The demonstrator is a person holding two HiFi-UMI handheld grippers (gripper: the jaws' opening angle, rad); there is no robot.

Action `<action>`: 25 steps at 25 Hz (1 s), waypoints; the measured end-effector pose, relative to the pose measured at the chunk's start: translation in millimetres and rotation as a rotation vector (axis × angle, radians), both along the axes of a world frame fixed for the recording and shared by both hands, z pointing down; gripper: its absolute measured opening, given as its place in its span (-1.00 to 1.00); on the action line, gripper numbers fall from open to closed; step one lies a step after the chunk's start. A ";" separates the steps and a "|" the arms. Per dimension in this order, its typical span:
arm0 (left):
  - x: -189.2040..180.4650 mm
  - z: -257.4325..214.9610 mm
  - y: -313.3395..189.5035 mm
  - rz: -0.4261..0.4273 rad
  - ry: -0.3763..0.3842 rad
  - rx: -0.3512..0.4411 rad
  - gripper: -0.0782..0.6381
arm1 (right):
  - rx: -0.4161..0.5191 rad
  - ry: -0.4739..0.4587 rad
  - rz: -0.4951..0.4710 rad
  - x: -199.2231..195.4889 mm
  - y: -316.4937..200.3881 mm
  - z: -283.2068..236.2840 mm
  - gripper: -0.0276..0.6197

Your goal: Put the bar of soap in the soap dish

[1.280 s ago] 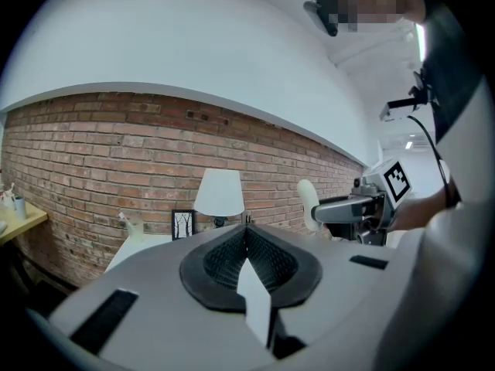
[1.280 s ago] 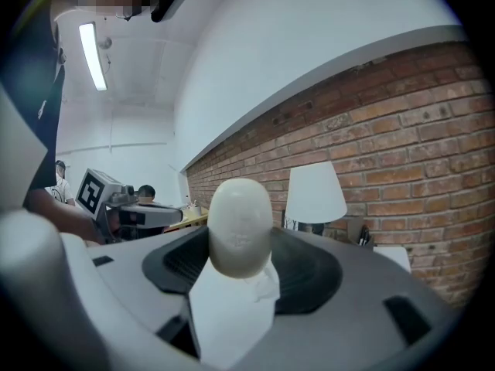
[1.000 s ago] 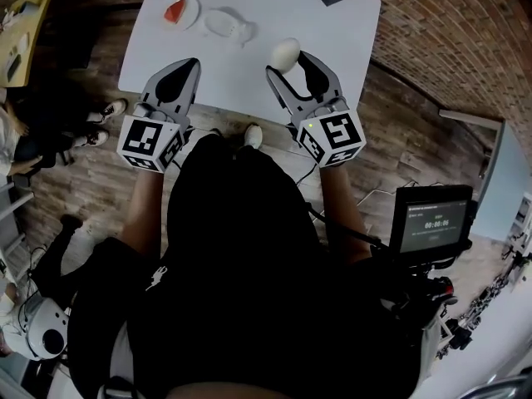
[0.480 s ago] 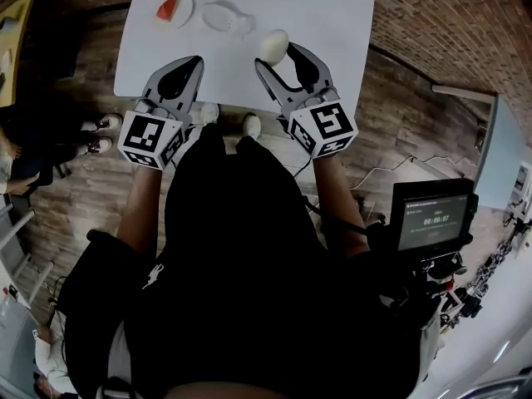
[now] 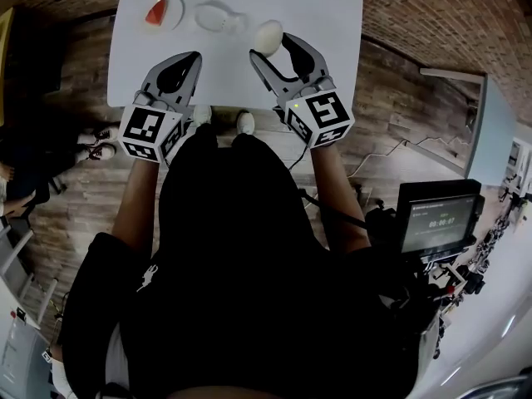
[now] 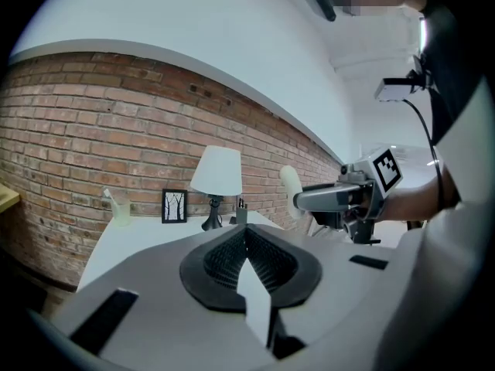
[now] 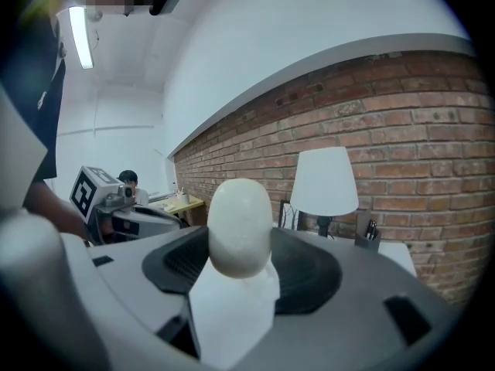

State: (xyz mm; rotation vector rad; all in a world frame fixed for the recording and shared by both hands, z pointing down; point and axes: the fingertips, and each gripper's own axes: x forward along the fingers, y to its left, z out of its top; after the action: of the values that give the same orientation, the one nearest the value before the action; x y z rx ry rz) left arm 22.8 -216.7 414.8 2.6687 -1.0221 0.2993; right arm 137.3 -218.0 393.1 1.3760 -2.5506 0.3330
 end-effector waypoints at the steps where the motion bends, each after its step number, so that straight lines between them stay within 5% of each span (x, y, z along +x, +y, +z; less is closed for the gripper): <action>1: 1.0 3.5 0.2 0.006 -0.006 -0.008 -0.76 | -0.005 0.009 0.001 0.4 -1.1 2.2 -0.13; 13: -7.1 28.5 -17.6 0.014 0.003 -0.046 -0.76 | -0.069 0.118 -0.042 -13.7 -29.8 34.8 -0.13; 25: -20.4 49.2 -38.1 -0.067 0.014 -0.101 -0.76 | -0.104 0.220 -0.161 -32.1 -56.4 61.6 -0.13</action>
State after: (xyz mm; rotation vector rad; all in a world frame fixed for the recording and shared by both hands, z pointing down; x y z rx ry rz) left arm 2.4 -254.8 464.0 2.5381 -1.0606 0.3101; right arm 105.2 -274.5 454.8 1.0964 -2.4068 0.2660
